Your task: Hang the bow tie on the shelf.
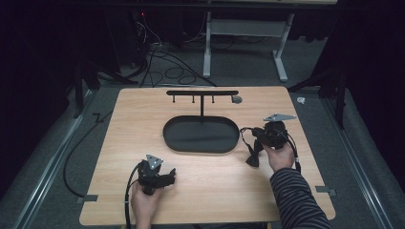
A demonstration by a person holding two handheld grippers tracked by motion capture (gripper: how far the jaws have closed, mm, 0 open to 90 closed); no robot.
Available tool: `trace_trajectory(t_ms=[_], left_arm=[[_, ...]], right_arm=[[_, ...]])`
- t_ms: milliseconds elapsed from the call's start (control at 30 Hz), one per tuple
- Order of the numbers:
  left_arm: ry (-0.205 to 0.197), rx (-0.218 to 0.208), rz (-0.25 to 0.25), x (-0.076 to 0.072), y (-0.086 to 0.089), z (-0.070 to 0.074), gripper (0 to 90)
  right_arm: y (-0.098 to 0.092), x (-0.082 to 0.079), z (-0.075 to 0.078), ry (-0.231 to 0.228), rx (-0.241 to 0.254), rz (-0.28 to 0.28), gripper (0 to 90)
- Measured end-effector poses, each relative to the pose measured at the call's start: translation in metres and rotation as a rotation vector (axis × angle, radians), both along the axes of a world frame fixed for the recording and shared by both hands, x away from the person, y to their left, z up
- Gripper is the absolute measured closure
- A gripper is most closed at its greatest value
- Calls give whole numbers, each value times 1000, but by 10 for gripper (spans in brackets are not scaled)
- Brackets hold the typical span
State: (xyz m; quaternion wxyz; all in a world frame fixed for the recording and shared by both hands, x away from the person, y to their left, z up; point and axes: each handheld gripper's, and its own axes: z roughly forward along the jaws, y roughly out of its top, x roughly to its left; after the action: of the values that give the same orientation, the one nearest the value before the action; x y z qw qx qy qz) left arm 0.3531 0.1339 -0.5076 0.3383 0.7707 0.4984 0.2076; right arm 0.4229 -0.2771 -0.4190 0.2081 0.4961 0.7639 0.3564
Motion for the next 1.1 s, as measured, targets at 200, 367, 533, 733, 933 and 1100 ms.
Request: trace_trajectory(t_ms=[200,367,533,733,933,1100], left_arm=[[0,0,0,0,0,0,163],[0,0,0,0,0,0,163],[0,0,0,0,0,0,163],[0,0,0,0,0,0,163],[0,-1,0,0,0,0,163],[0,0,0,0,0,0,163]], right_arm=[[2,-1,7,-13,5,5,822],[3,-1,11,-22,6,8,822],[4,-1,14,-32,8,13,822],[5,-2,23,-54,12,18,822],[8,-1,31,-69,19,30,822],[10,-1,37,-85,22,42,822]])
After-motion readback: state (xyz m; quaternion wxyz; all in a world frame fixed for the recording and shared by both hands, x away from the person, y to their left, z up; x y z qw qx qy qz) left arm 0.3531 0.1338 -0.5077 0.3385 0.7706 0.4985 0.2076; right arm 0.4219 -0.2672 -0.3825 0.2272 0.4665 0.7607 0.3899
